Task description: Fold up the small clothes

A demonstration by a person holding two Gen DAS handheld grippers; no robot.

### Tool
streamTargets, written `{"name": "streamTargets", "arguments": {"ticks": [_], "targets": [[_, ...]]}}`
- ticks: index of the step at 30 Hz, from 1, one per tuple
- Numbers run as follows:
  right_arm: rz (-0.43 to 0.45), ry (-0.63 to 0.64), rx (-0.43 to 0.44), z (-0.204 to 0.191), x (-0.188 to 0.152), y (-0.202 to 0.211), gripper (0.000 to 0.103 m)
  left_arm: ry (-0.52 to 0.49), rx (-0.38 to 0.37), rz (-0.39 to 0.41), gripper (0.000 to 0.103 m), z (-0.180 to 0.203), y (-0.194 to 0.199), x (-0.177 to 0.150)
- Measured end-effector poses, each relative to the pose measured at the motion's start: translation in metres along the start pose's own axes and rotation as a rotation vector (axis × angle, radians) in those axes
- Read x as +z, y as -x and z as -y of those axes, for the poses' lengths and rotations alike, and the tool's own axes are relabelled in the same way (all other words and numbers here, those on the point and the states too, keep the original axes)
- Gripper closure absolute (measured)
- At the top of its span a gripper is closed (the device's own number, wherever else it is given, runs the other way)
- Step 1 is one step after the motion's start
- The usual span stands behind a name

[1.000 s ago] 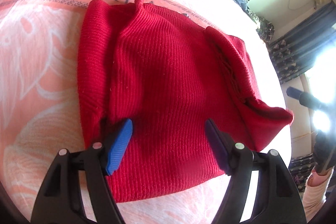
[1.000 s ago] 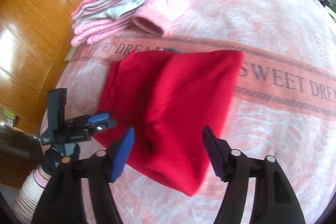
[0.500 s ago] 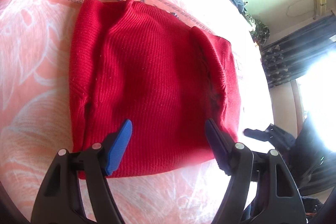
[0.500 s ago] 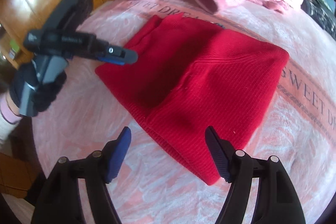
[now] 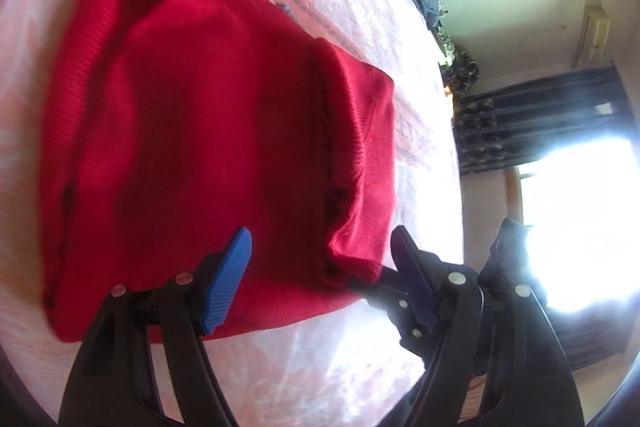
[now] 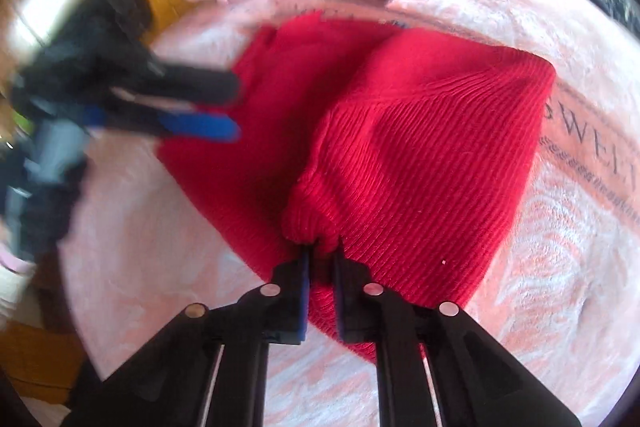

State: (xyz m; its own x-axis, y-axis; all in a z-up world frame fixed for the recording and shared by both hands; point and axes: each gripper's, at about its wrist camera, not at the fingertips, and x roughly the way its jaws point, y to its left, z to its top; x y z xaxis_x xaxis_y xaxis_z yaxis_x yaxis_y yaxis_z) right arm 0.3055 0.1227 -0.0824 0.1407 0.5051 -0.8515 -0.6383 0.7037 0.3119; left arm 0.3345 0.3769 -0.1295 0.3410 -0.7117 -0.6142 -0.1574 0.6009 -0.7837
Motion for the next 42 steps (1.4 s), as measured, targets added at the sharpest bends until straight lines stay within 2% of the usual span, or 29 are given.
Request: {"name": "streamTargets", "arguments": {"ticks": [3,7,14,16,17,18,19,22,24,32,38,42], "targets": [[0.058,-0.066,0.102,0.014,-0.002,0.024,0.095,0.069,-0.093,-0.032,0.032,-0.002,-0.027,0.014],[0.121,-0.121,0.183,0.028,-0.005,0.046,0.096,0.184,-0.217,-0.048,0.032,-0.007,-0.063,0.032],[0.166,-0.107,0.225,0.036,-0.017,0.070,0.096,0.182,-0.269,-0.043,0.034,0.014,-0.102,0.069],[0.175,-0.106,0.234,0.037,-0.022,0.073,0.096,0.178,-0.256,-0.043,0.040,0.018,-0.109,0.076],[0.176,-0.105,0.232,0.037,-0.021,0.072,0.096,0.175,-0.256,-0.046,0.051,0.018,-0.112,0.079],[0.177,-0.105,0.234,0.037,-0.022,0.073,0.096,0.168,-0.245,-0.052,0.066,0.019,-0.118,0.083],[0.177,-0.108,0.241,0.036,-0.022,0.072,0.096,0.161,-0.234,-0.059,0.074,0.019,-0.120,0.087],[0.178,-0.114,0.246,0.035,-0.024,0.070,0.097,0.155,-0.215,-0.057,0.083,0.017,-0.127,0.095],[0.174,-0.116,0.250,0.033,-0.024,0.067,0.097,0.149,-0.227,-0.049,0.086,0.016,-0.125,0.098],[0.172,-0.105,0.282,0.016,-0.014,0.056,0.097,0.022,-0.242,0.020,0.087,0.037,-0.094,0.100],[0.185,-0.075,0.327,-0.012,0.001,0.050,0.097,-0.067,-0.225,0.068,0.087,0.052,-0.057,0.106],[0.185,-0.036,0.350,-0.037,0.019,0.037,0.097,-0.129,-0.176,0.106,0.087,0.056,-0.021,0.113]]}}
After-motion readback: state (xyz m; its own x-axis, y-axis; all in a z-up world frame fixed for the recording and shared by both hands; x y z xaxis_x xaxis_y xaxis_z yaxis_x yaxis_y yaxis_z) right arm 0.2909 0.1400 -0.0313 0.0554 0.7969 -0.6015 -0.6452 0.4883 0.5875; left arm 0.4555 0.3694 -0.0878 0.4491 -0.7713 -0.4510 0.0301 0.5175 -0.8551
